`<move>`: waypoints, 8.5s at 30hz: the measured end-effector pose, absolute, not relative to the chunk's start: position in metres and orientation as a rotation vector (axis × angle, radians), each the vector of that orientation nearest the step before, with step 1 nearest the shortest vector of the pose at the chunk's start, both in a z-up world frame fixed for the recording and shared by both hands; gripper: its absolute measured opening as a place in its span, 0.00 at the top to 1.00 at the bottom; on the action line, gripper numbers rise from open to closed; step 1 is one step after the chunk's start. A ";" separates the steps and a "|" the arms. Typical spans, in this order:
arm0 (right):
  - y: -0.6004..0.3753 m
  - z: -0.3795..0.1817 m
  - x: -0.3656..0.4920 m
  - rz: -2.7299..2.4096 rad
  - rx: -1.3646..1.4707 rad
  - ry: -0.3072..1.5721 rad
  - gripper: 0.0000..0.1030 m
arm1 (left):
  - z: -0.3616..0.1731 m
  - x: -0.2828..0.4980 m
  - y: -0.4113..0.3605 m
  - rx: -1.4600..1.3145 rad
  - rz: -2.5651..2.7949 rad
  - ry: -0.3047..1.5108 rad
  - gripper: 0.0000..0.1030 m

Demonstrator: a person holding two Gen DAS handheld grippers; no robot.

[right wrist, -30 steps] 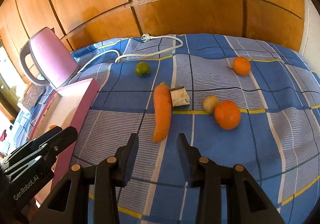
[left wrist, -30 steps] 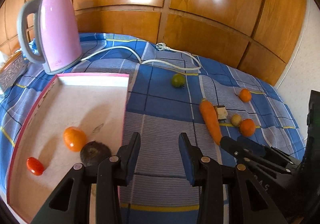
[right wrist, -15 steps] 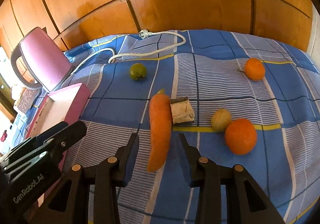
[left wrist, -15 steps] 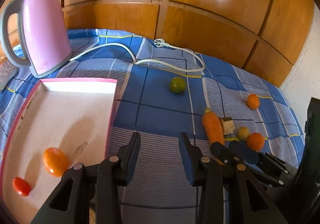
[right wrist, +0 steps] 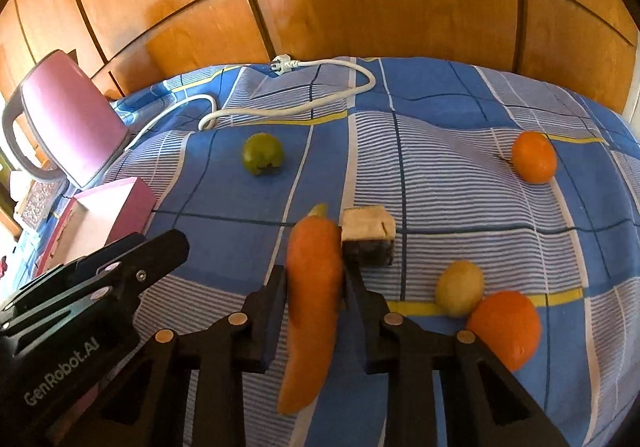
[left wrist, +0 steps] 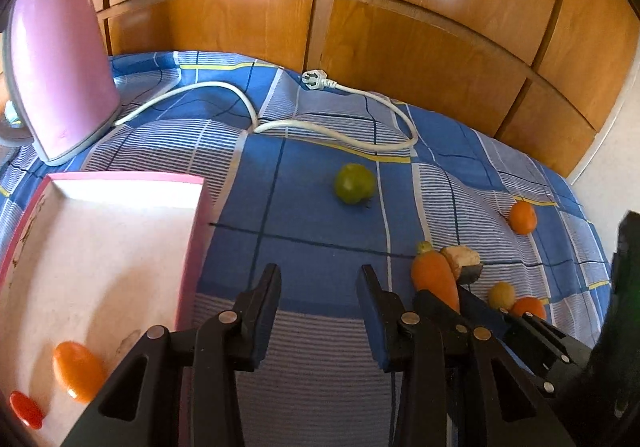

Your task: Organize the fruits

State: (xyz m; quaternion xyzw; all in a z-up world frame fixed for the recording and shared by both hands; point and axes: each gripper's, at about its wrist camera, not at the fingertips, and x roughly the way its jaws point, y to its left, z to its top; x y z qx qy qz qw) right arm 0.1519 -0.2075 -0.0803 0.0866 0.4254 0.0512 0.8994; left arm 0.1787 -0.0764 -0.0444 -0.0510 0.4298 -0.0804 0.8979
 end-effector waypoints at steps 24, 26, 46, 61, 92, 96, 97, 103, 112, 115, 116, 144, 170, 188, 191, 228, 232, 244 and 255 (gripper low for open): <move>-0.219 -0.081 0.188 0.052 0.133 0.853 0.72 | -0.057 0.247 -0.116 -0.103 -0.221 0.899 0.56; -0.220 -0.081 0.191 0.049 0.137 0.853 0.72 | -0.059 0.254 -0.118 -0.102 -0.215 0.905 0.56; -0.214 -0.082 0.189 0.066 0.103 0.883 0.71 | -0.070 0.217 -0.090 -0.149 -0.188 0.924 0.68; -0.218 -0.082 0.091 0.188 0.096 0.934 0.71 | -0.074 0.093 -0.090 -0.045 -0.257 0.883 0.68; -0.211 -0.076 0.023 0.129 0.170 0.950 0.72 | -0.048 0.024 -0.083 -0.008 -0.273 0.823 0.68; -0.209 -0.076 0.022 0.138 0.179 0.953 0.72 | -0.044 0.023 -0.080 -0.018 -0.270 0.814 0.68; -0.209 -0.076 0.022 0.140 0.178 0.953 0.72 | -0.043 0.022 -0.079 -0.021 -0.269 0.813 0.68; -0.206 -0.072 0.024 0.158 0.193 0.949 0.72 | -0.037 0.023 -0.070 -0.048 -0.255 0.801 0.68; -0.189 -0.061 0.032 0.212 0.179 0.936 0.72 | -0.015 0.027 -0.030 -0.130 -0.188 0.759 0.68; -0.177 -0.055 0.036 0.244 0.164 0.935 0.72 | -0.008 0.028 -0.007 -0.167 -0.144 0.743 0.68; -0.172 -0.052 0.038 0.260 0.159 0.931 0.72 | -0.007 0.029 0.000 -0.178 -0.129 0.740 0.68; -0.037 -0.027 0.118 0.521 0.098 0.928 0.70 | -0.031 0.046 0.097 -0.311 0.079 0.778 0.62; -0.097 -0.030 0.064 0.393 0.188 0.903 0.67 | -0.016 0.029 0.065 -0.230 0.062 0.764 0.62; -0.155 -0.045 0.050 0.226 0.246 0.907 0.67 | -0.019 0.028 0.013 -0.145 -0.057 0.784 0.62; -0.170 -0.049 0.049 0.183 0.266 0.912 0.67 | -0.019 0.030 0.003 -0.131 -0.082 0.784 0.62; -0.285 -0.065 0.049 -0.078 0.380 0.889 0.66 | -0.032 0.079 -0.099 -0.036 -0.273 0.846 0.62; -0.286 -0.068 0.056 -0.081 0.375 0.895 0.65 | -0.034 0.089 -0.107 -0.036 -0.286 0.851 0.62; -0.288 -0.071 0.078 -0.081 0.344 0.880 0.61 | -0.043 0.116 -0.127 -0.044 -0.306 0.877 0.62; -0.295 -0.073 0.092 -0.119 0.287 0.846 0.64 | -0.049 0.147 -0.146 -0.049 -0.333 0.892 0.62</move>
